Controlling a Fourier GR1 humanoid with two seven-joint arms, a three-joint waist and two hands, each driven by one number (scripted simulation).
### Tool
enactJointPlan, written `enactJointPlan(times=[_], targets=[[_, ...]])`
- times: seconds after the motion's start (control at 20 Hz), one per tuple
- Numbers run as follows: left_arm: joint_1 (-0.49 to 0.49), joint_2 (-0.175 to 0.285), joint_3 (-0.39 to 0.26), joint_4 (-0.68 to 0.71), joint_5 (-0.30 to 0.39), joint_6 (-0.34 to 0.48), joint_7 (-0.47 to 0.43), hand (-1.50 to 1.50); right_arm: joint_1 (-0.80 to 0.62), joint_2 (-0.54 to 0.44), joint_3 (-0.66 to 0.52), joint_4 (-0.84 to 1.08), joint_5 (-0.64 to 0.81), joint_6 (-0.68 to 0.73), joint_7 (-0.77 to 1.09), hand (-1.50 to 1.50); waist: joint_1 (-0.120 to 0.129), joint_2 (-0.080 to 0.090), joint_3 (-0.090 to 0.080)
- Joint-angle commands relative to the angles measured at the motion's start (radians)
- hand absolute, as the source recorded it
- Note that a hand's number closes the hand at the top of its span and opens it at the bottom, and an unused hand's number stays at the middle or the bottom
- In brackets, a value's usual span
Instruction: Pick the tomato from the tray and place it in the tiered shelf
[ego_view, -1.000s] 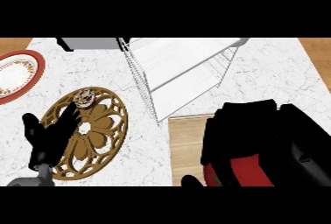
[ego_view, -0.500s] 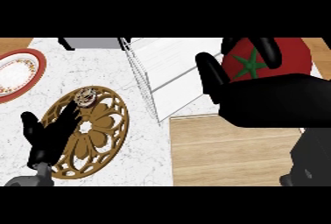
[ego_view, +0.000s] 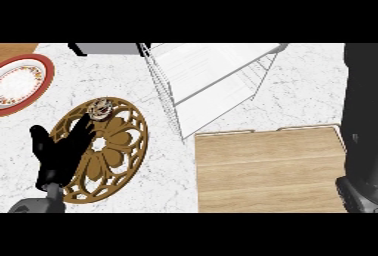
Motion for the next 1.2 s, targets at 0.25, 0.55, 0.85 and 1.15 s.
enactJointPlan(times=[0.25,0.55,0.85,1.15], targets=[[0.015,-0.026,0.008,0.073,-0.001,-0.027,-0.023,0.00,-0.091,-0.028,0.056,0.299,0.134,-0.072,-0.247,1.50,0.005,0.008,-0.008],[0.030,0.011,0.025,0.010,0.003,-0.043,0.039,0.00,-0.068,0.017,0.095,0.407,0.209,-0.175,-0.356,1.50,0.003,0.004,-0.007],[0.017,-0.020,0.028,0.076,-0.008,-0.050,-0.003,0.00,-0.111,-0.001,0.076,0.566,0.252,-0.245,-0.487,1.50,0.003,0.008,-0.008],[-0.026,-0.036,0.043,0.139,-0.035,-0.031,-0.026,0.00,-0.132,0.001,0.060,0.644,0.239,-0.244,-0.589,1.50,-0.007,0.008,-0.008]])
